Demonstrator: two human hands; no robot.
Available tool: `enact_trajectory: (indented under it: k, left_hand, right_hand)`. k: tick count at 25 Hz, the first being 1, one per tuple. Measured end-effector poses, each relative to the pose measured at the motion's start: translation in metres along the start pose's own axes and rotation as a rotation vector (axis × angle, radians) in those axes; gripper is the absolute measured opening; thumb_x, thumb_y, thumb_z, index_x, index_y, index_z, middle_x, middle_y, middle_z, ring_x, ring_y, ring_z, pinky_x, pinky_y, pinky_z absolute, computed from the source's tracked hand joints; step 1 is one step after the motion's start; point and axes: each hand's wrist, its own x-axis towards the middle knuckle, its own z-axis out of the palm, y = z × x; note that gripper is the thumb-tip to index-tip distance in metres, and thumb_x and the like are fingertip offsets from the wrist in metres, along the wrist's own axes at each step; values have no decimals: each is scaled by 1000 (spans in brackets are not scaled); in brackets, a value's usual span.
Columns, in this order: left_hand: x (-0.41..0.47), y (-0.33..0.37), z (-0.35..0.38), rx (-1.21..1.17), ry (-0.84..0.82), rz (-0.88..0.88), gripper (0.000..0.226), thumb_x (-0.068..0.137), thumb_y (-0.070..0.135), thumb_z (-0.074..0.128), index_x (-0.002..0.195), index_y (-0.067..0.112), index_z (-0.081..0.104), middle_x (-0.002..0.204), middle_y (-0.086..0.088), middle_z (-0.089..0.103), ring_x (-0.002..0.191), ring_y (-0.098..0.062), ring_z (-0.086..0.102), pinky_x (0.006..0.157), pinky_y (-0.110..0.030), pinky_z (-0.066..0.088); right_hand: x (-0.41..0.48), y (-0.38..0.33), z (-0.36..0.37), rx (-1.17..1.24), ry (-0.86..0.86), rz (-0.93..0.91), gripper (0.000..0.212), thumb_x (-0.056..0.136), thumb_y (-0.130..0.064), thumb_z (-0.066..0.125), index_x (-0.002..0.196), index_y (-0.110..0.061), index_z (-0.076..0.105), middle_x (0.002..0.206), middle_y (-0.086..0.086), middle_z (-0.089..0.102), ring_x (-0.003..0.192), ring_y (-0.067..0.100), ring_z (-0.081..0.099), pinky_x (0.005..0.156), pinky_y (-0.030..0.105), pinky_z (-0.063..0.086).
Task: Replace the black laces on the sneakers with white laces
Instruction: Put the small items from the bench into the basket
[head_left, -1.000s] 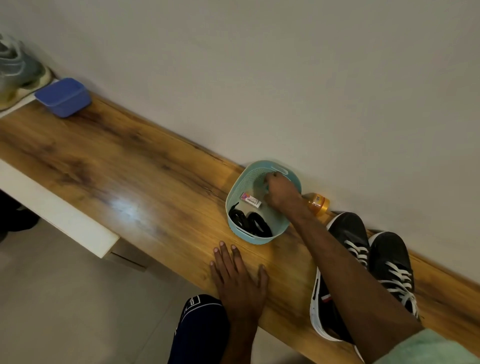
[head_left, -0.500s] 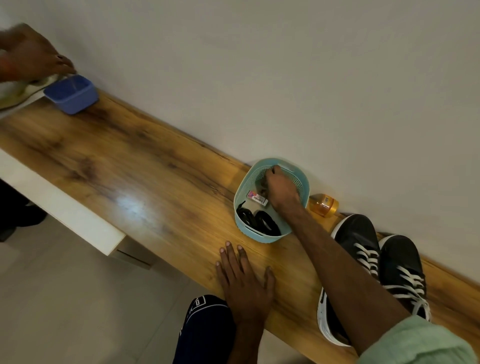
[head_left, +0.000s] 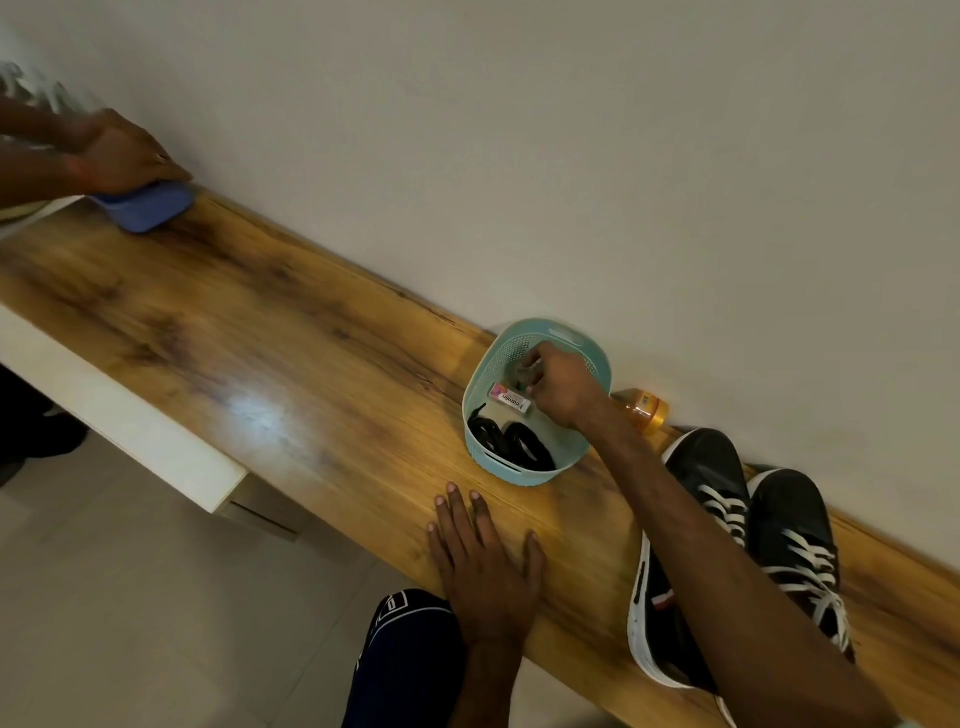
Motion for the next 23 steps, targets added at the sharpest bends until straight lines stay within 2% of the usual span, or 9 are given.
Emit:
enact_trajectory:
  k: [3,5,7,9,11,14,18,23]
  left_hand:
    - [0,1,0,-11,1,-3,86,87,62,46,150,4,37,162,-19,20,151,-33,17,120,-52,17]
    - [1,1,0,-16,1,-4,86,87,62,46,150,4,38,162,-19,20,151,-33,17,121,-51,17]
    - [1,1,-1,-27,-1,-3,85,87,61,47,150,4,38,162,-18,21,151,-33,17,121,-51,17]
    - [0,0,-1,-29,5,2,85,87,61,47,149,4,38,161,-18,22,151,-33,18,121,-51,16]
    - [0,0,-1,-25,1,-2,85,87,61,48,149,4,38,161,-18,22,150,-33,19,120,-51,17]
    - [1,0,-2,-20,-3,-2,85,87,62,48,149,4,39,161,-18,23,150,-33,20,120,-51,17]
    - [1,0,-2,-17,0,3,85,87,62,46,149,4,39,161,-19,22,150,-33,19,120,-51,17]
    - [1,0,-1,-14,-1,-2,85,87,62,47,148,4,40,161,-19,22,150,-33,19,120,-51,17]
  right_hand:
    - [-6,-4,13,-67,56,-35,25,88,-7,68,111,-10,59,105,9,68,96,27,64,83,43,54]
    - [-8,-10,21,-185,79,-51,22,88,-13,67,109,-13,59,104,8,67,94,28,64,77,40,53]
    - [-8,-15,26,-253,76,-61,13,88,-11,65,96,-17,57,105,7,65,95,28,63,71,34,44]
    - [-8,-18,30,-265,63,-61,16,88,-7,63,88,-21,54,109,8,63,97,27,62,71,32,40]
    - [-8,-19,34,-264,39,-55,11,89,-6,61,96,-14,62,115,11,61,99,28,63,74,32,43]
    - [-11,-20,35,-330,12,-76,25,91,-6,59,115,-12,66,117,13,61,100,30,64,77,35,48]
    - [-15,-19,33,-387,32,-141,35,90,-3,55,123,-14,59,115,12,64,101,32,65,72,36,47]
    - [-17,-19,32,-461,-14,-111,35,94,-5,56,128,-12,56,115,14,65,102,33,66,78,41,52]
